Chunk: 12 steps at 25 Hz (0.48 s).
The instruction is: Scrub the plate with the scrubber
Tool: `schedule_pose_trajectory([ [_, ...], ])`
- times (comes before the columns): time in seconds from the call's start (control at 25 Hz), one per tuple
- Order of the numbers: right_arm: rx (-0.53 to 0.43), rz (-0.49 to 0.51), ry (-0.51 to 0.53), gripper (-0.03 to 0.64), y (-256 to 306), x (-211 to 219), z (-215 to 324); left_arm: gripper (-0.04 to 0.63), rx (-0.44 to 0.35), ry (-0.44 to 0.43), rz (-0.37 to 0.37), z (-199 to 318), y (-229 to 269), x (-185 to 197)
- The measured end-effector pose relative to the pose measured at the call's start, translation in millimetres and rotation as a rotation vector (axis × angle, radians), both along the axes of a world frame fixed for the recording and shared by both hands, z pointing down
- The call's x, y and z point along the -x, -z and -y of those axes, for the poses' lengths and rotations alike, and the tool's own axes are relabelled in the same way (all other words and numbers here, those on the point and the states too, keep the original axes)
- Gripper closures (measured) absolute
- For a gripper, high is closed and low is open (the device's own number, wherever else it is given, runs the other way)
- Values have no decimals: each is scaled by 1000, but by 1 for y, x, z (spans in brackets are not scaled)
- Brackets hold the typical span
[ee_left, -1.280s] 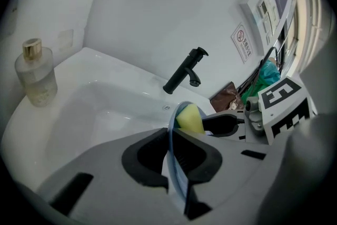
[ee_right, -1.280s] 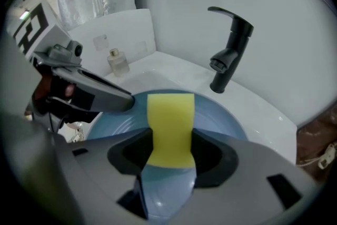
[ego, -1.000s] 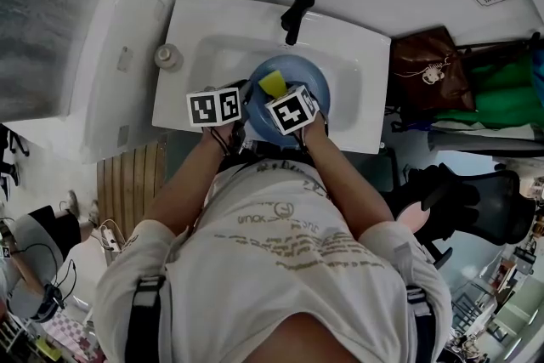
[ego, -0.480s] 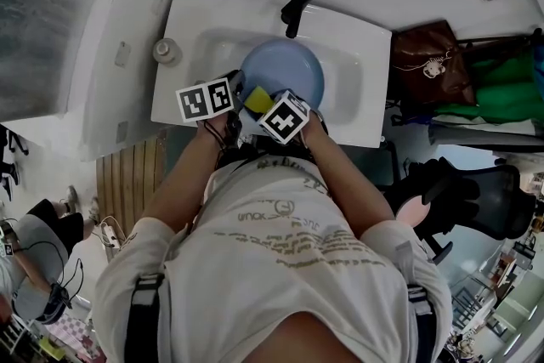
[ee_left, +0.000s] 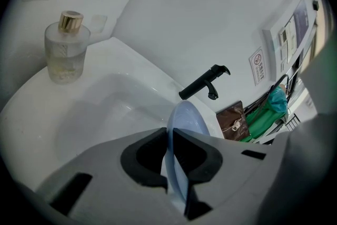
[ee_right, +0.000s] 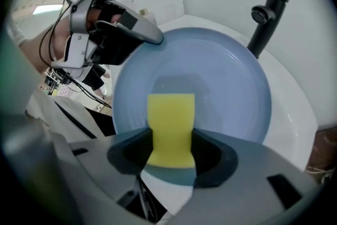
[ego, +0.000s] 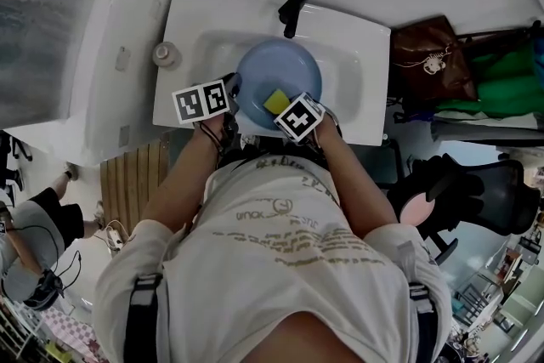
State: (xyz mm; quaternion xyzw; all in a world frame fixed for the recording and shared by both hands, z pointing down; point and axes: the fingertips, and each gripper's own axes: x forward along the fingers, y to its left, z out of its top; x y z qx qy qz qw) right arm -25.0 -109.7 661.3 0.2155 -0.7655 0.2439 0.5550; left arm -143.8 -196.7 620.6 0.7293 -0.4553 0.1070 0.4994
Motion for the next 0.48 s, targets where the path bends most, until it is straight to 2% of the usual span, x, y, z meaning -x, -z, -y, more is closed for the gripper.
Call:
schedule_pose_trajectory([
  [0.24, -29, -99, -100, 394, -4, -39, 18, 557, 13, -29, 5, 0, -2, 0],
  [0.48, -119, -195, -114, 394, -10, -59, 51, 554, 18, -60, 12, 0, -3, -3],
])
